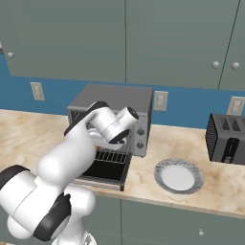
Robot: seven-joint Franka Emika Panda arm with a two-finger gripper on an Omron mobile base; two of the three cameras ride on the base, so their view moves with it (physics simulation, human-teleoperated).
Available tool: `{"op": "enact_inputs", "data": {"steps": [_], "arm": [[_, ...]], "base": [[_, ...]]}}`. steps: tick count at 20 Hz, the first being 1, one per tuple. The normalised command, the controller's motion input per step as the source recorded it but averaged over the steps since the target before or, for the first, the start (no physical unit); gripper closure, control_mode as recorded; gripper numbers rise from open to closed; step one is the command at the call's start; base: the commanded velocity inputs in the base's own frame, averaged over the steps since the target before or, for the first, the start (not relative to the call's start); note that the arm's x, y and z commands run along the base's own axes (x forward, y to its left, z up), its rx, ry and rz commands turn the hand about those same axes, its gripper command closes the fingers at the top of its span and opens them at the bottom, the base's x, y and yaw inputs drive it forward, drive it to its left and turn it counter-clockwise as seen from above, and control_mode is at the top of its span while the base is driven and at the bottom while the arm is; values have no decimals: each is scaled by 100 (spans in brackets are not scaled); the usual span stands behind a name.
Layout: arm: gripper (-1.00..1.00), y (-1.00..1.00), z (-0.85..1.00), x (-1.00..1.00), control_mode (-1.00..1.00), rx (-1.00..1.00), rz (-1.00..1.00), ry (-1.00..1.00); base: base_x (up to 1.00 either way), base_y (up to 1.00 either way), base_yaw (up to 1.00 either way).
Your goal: Pick up the bagel from the plate, place it on the toaster oven rack, close the door, and set the timer.
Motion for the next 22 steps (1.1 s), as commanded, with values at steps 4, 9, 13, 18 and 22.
{"op": "enact_inputs", "data": {"steps": [4,9,13,18,22], "arm": [[100,0,-20,14,-100,0,0,0],[100,0,-14,17,-100,0,0,0],[100,0,-3,23,-100,0,0,0],[-100,3,-18,6,-100,0,0,-1],[-100,2,-5,0,-100,0,0,-2]], "base": [[0,0,0],[0,0,0],[0,0,0],[0,0,0],[0,0,0]]}}
